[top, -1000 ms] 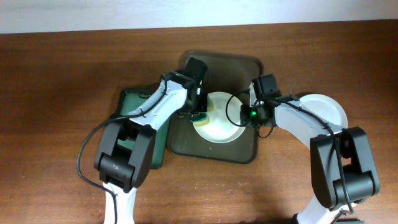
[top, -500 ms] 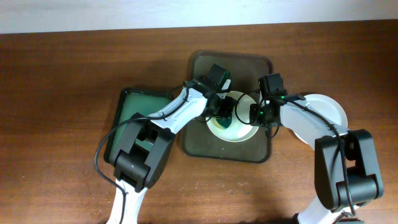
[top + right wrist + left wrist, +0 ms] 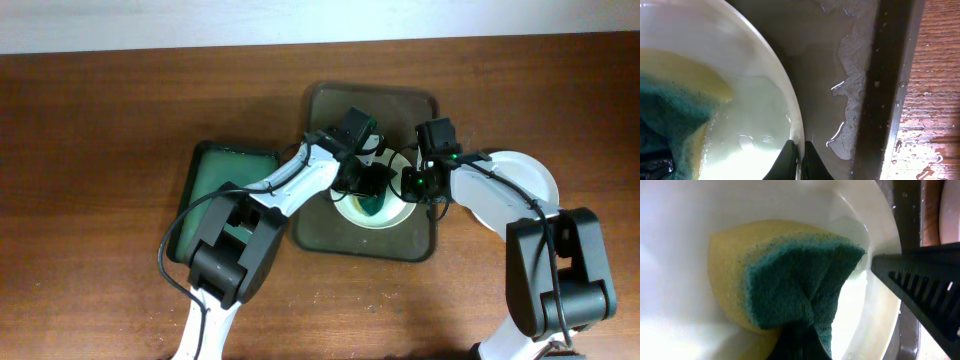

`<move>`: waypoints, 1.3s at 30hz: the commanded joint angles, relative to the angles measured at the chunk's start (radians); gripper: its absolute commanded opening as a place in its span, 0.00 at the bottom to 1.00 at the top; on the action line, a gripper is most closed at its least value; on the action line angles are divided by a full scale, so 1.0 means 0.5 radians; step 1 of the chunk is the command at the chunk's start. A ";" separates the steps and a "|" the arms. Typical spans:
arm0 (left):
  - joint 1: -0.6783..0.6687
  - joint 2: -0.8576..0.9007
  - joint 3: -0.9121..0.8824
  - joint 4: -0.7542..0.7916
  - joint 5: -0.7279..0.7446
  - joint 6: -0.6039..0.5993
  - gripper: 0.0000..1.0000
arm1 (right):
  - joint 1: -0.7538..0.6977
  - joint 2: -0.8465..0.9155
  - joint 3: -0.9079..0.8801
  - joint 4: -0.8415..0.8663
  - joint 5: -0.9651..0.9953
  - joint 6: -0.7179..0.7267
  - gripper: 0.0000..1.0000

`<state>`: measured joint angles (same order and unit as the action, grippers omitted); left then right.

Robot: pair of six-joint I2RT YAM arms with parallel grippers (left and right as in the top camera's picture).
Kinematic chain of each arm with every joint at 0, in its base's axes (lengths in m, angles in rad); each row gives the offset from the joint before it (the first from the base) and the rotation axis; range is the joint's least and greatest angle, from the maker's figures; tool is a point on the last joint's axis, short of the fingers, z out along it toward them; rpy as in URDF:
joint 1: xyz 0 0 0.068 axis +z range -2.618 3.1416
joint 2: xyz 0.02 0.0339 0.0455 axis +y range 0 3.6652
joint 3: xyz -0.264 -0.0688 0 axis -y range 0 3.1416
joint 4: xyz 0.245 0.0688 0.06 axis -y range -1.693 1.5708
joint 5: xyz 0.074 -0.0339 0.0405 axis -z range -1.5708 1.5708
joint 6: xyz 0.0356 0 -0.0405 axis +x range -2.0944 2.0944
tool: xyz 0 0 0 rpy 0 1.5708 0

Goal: Clean dirty plates on tray and stack at the side

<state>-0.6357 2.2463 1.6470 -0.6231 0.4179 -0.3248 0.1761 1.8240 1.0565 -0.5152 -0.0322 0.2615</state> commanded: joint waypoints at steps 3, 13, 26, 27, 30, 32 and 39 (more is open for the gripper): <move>-0.079 0.107 0.214 -0.448 -0.334 0.188 0.00 | 0.053 0.082 -0.075 -0.050 -0.131 -0.034 0.04; 0.542 -0.256 0.947 -1.551 -0.819 0.192 0.00 | 0.053 -0.294 -0.071 -0.230 0.007 -0.018 0.04; 0.689 -0.282 0.317 -1.317 -1.146 0.172 0.00 | 0.740 -1.070 -0.071 -0.537 1.810 -0.019 0.04; 0.689 -0.282 0.256 -1.281 -1.146 0.173 0.00 | 0.859 -1.070 -0.071 -0.565 2.003 -0.020 0.04; 0.693 -0.285 0.234 -1.252 -1.144 0.174 0.06 | 1.108 -1.070 -0.071 -0.633 2.356 -0.021 0.04; 0.700 -0.291 0.234 -1.254 -1.131 0.175 0.25 | 1.238 -1.070 -0.071 -0.656 2.507 -0.031 0.04; 0.798 -0.652 0.235 -1.264 -0.820 0.228 0.51 | 1.407 -1.070 -0.071 -0.800 2.677 -0.050 0.04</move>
<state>-0.2611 2.0609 1.7630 -1.2518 -0.0513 -0.2237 0.8577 1.3025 1.0245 -0.9001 1.2007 0.2287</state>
